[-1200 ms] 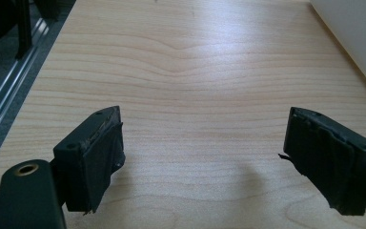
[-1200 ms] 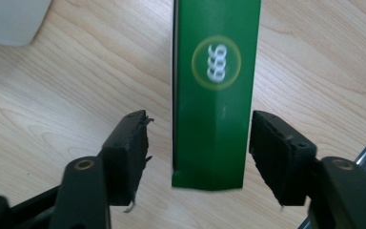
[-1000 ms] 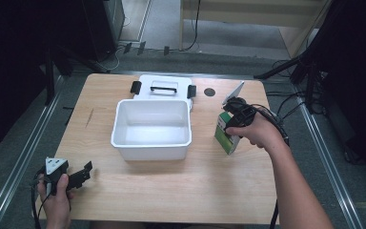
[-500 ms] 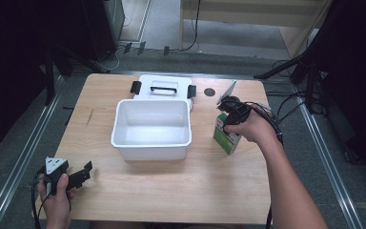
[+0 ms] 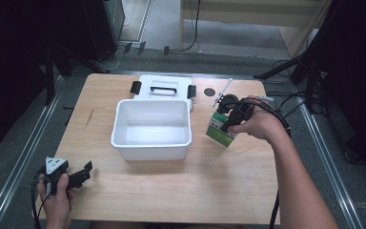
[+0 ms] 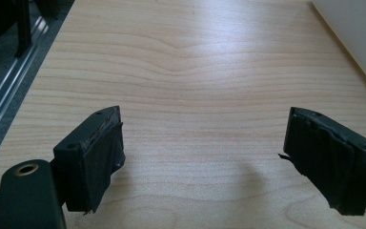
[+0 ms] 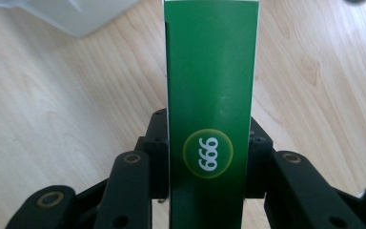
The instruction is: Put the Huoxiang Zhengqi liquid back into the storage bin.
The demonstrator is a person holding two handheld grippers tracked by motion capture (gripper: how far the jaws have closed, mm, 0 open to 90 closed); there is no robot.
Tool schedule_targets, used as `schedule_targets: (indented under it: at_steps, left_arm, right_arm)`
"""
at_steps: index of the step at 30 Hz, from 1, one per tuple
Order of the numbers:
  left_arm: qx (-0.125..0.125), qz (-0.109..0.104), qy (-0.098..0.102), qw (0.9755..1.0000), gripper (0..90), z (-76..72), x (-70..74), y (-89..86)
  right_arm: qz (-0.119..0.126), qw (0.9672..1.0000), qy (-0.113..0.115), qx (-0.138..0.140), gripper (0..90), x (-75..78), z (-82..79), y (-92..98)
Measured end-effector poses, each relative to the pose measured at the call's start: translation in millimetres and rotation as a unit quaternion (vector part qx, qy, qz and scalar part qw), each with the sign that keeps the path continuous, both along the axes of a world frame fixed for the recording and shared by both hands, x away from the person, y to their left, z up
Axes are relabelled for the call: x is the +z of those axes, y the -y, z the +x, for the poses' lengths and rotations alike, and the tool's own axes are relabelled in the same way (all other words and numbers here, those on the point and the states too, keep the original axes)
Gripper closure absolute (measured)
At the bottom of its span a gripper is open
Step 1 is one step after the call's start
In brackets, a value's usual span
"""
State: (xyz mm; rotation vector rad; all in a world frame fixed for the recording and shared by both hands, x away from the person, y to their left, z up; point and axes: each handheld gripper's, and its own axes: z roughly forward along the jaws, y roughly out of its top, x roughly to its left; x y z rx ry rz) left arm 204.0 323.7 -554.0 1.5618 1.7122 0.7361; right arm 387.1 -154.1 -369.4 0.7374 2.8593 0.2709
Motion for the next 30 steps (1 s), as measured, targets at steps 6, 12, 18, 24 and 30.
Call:
schedule_targets:
  at_steps: [6,12,18,24,30]
  left_arm:
    - [-0.001,0.0,-0.001,1.0,14.4,-0.1,0.1,-0.2]
    - [-0.001,0.0,-0.001,1.0,14.4,0.0,0.1,-0.3]
    - [-0.002,0.001,-0.002,1.0,14.4,-0.1,0.2,-0.6]
    - [-0.002,0.0,-0.002,1.0,14.4,0.0,0.0,-0.4]
    - [-0.002,0.001,-0.002,1.0,14.4,0.0,0.0,-0.4]
  right_arm:
    - [0.009,0.9991,0.019,0.038,64.8,23.7,-5.3,-5.8]
    - [0.013,0.9979,0.036,0.052,64.7,50.0,-4.6,-15.3]
    - [0.021,0.9966,0.051,0.061,64.7,71.3,-4.5,-25.0]
    - [0.027,0.9952,0.054,0.078,64.7,85.6,-6.7,-38.2]
    - [0.029,0.9928,0.064,0.097,64.7,97.7,-8.8,-53.5]
